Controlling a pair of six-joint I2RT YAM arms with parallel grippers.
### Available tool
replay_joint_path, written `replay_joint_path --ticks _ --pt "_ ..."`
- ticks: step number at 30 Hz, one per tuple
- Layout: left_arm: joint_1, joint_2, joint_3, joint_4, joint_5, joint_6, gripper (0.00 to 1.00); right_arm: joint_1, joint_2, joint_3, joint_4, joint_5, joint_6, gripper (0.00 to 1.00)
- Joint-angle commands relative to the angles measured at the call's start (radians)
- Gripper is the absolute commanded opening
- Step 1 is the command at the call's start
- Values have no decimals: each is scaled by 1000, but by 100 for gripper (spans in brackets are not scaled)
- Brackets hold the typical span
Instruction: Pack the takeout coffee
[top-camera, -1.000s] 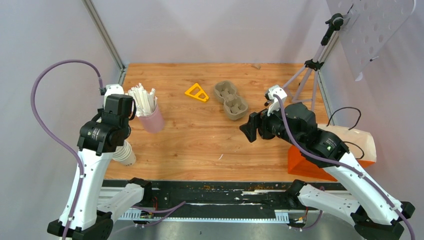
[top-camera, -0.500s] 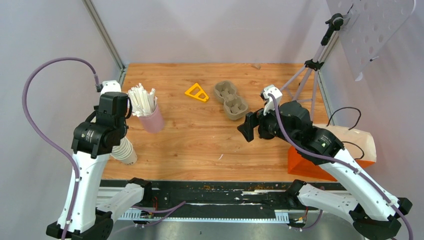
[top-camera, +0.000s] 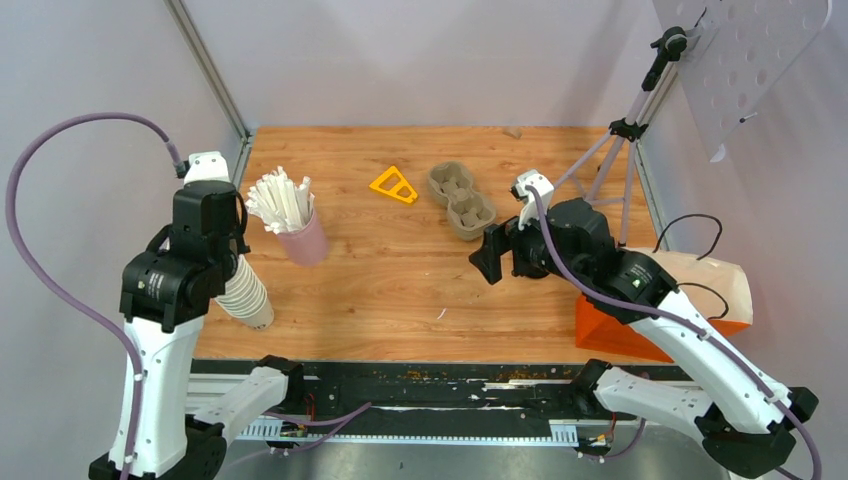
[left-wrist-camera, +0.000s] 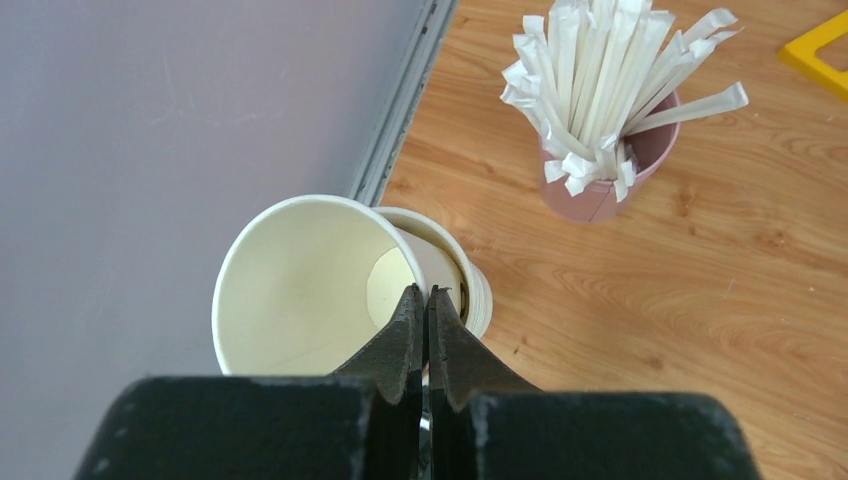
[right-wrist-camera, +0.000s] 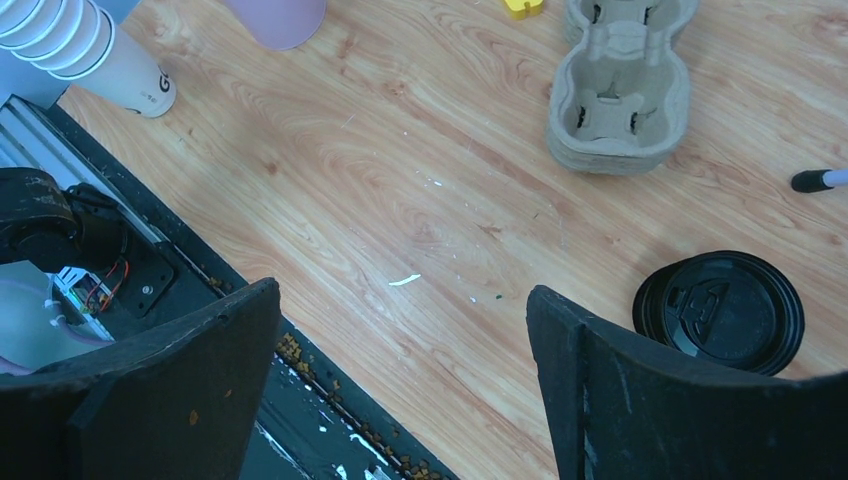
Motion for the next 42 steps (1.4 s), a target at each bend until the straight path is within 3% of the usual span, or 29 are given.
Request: replay_joint_path --ticks 1,8,18,26,31,33,36,42 --pt "5 -16 81 -8 24 -15 0 -2 31 15 46 -55 -16 92" --pt "3 -11 190 -29 19 -27 0 -2 34 67 27 -68 -34 92" --pt "3 -4 366 94 188 -68 0 -2 -17 54 71 -91 -12 92" --pt "3 -10 165 262 559 -121 0 -2 -51 75 32 38 42 93" --pt "-13 22 14 312 660 -122 0 -2 -80 80 13 64 53 93" --pt "-82 18 -68 355 594 -125 0 -2 -85 81 3 85 64 93" --pt "-279 48 -166 397 408 -124 0 -2 -88 80 -18 88 78 93" --pt "-518 175 -312 572 274 -148 0 -2 -108 68 -48 100 93 93"
